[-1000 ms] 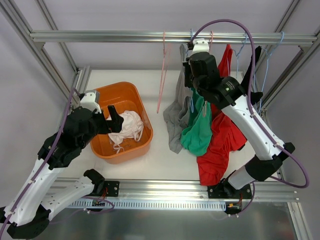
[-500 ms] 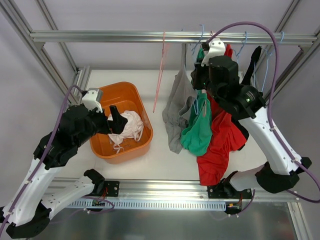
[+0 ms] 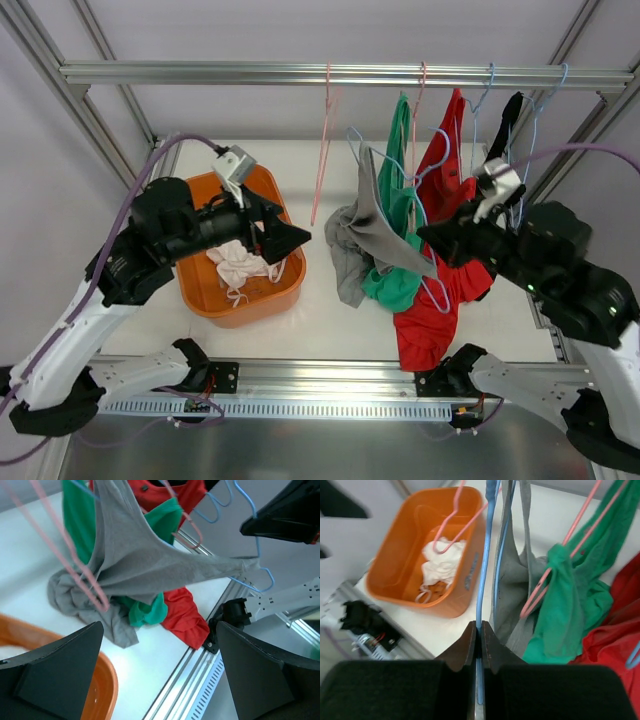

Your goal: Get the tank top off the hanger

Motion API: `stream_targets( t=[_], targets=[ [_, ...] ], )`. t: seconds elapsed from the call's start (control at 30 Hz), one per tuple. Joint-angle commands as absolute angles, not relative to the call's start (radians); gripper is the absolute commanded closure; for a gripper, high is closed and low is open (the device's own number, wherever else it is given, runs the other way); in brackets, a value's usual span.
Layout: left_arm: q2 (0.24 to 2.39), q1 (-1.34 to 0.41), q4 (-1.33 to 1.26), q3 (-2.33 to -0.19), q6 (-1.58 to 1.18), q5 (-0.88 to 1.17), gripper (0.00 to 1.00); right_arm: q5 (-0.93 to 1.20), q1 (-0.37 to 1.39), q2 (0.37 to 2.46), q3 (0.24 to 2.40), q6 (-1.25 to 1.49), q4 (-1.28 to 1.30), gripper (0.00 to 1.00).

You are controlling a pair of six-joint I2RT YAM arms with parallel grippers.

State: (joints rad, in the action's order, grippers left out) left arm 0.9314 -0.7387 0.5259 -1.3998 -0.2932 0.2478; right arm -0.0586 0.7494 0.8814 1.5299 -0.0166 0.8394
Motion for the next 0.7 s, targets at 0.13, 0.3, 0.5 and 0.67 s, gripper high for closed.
stream_targets(
  t=[0.13, 0.3, 0.5, 0.67],
  targets=[
    [1.13, -1.086, 0.298, -1.537, -0.167, -0.052, 0.01, 0.209, 0.75, 0.648, 1.571, 0.043, 0.988, 1.0],
    [1.256, -1.204, 0.245, -1.65, -0.08, -0.269, 0.08, 0.218, 0.75, 0.592, 1.623, 0.035, 1.114, 1.0],
    [1.357, -1.22, 0.23, -1.7, -0.071, -0.362, 0.29, 0.213, 0.747, 0.58, 1.678, 0.031, 1.157, 1.0],
    [1.393, -1.22, 0.219, -1.701, -0.058, -0.419, 0.6, 0.215, 0.749, 0.581, 1.689, 0.023, 1.157, 1.0]
  ],
)
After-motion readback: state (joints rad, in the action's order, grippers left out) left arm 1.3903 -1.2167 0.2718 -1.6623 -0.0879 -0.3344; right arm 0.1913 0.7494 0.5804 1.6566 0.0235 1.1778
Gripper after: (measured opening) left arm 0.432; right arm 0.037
